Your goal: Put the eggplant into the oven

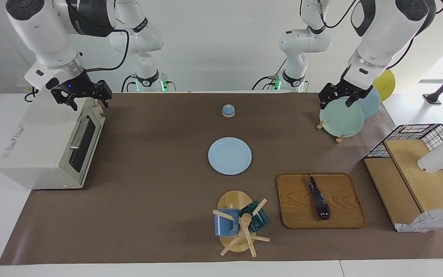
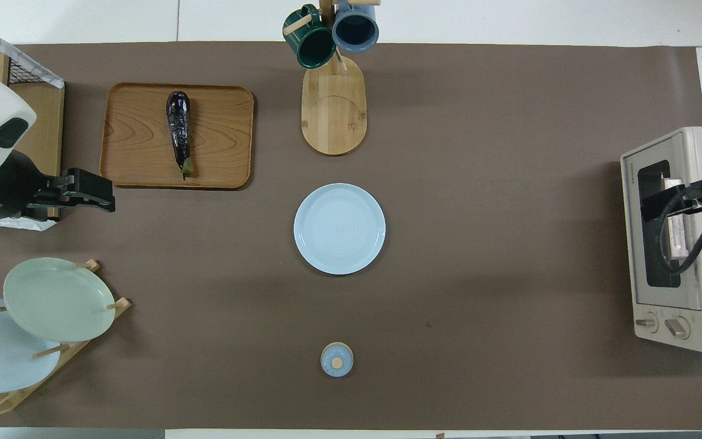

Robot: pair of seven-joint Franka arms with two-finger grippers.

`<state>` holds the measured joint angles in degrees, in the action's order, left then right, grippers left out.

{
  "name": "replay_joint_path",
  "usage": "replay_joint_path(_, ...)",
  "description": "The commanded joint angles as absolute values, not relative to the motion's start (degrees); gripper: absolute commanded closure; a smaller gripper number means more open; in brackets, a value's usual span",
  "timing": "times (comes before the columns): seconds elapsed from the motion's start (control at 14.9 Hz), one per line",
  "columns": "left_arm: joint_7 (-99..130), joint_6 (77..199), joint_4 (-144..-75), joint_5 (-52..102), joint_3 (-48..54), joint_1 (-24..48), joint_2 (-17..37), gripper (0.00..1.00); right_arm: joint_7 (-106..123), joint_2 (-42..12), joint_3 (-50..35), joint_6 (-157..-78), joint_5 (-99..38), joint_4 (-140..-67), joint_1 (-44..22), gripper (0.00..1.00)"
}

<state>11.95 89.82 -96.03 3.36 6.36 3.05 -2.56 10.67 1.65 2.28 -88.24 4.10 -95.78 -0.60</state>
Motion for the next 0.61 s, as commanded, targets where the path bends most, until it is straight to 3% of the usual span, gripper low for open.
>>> replay_joint_path(0.0, 9.60, 90.27, -95.89, 2.46, 6.51, 2.29, -2.72, 0.00, 10.37, 2.20, 2.37, -88.59, 2.55, -95.89, -0.35, 0.00)
replay_joint_path(0.4, 9.58, 90.44, -95.89, 2.46, 6.42, 2.29, -2.64, 0.00, 11.94, 2.55, 2.64, -89.12, 2.81, -96.24, -0.26, 0.00)
replay_joint_path(0.47, 9.67, 90.44, -95.89, 2.46, 6.50, 2.29, -2.64, 0.00, 13.26, 2.55, 2.64, -89.99, 2.81, -96.50, -0.09, 0.22)
replay_joint_path(0.54, 9.67, 90.61, -95.89, 2.46, 6.50, 2.29, -2.64, 0.00, 14.32, 2.72, 2.72, -91.04, 2.81, -97.46, 0.61, 0.66)
